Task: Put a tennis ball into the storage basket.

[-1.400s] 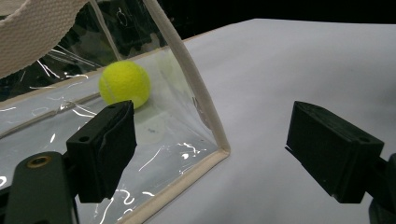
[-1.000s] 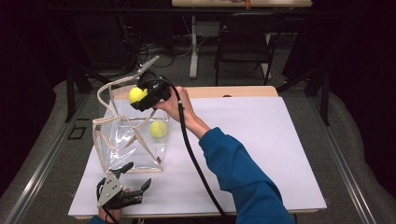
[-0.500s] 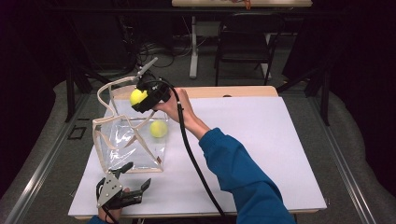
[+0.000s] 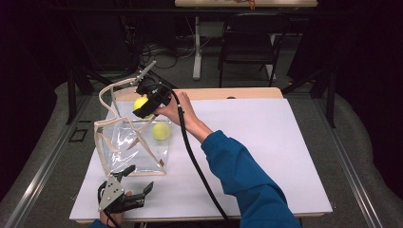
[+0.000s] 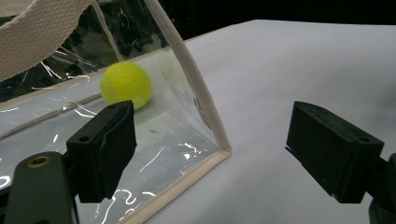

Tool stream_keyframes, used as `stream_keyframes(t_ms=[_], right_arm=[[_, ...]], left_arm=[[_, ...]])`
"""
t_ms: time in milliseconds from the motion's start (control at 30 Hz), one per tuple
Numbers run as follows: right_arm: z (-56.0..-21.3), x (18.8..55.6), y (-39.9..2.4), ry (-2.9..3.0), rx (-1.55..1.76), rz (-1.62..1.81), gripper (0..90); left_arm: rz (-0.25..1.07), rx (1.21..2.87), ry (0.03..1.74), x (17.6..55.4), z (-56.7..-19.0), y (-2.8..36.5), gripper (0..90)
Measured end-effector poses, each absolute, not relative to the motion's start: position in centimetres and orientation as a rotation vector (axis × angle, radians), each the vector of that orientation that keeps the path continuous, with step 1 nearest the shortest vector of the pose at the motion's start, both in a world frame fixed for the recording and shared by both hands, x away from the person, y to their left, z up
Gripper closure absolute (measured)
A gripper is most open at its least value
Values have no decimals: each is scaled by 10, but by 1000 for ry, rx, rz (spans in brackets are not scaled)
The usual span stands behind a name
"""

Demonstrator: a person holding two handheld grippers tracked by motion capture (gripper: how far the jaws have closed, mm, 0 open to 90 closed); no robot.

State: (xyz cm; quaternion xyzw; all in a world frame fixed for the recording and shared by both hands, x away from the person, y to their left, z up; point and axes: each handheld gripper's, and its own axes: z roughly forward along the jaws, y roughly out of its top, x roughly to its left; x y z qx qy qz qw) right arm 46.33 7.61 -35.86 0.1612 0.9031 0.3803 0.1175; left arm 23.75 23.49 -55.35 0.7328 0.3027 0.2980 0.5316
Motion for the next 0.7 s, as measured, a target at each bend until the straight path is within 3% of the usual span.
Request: stream_keyframes(t_ms=[233, 700], right_arm=[[-350, 462, 58, 2651, 502, 1208, 6], [-347, 454, 23, 2660, 482, 1286, 0]], left_arm=[[711, 1745, 725, 237, -553, 234, 157], [714, 1749, 721, 238, -553, 232, 157]])
